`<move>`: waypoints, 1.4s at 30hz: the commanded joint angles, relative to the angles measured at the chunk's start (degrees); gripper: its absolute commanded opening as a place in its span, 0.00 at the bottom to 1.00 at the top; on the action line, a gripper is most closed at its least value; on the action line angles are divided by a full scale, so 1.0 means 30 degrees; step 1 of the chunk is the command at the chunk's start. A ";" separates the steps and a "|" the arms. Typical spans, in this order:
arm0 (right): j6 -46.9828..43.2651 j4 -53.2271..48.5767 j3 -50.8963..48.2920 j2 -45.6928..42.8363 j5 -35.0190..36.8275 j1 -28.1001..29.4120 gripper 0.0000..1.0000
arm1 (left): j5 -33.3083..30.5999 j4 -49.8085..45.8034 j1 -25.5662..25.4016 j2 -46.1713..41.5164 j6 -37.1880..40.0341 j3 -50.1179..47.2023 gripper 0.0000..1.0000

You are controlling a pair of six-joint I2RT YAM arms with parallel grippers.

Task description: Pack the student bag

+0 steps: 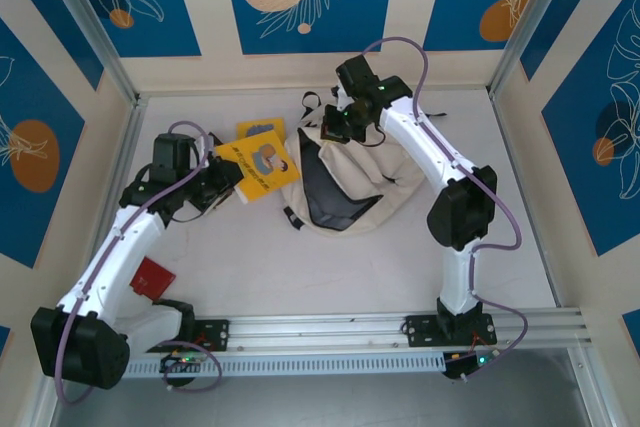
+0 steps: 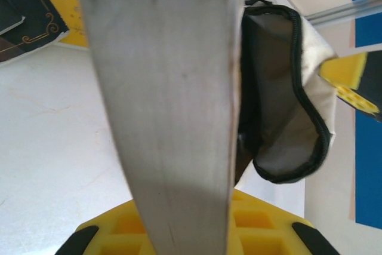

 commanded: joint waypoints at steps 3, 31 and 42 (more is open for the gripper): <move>0.0715 0.0036 0.0736 0.0373 -0.1462 -0.0253 0.00 | 0.2355 0.2184 0.0068 -0.1107 0.0777 -0.0113 0.00; 0.2376 0.1858 -0.0016 -0.0384 -0.7270 -0.1565 0.00 | 0.0856 0.9288 -0.4988 0.3978 -0.2390 -0.1433 0.00; 0.3270 0.2693 -0.0264 -0.1019 -0.9720 -0.2372 0.00 | -0.2636 1.5432 -0.7309 0.8143 -0.6280 -0.0241 0.00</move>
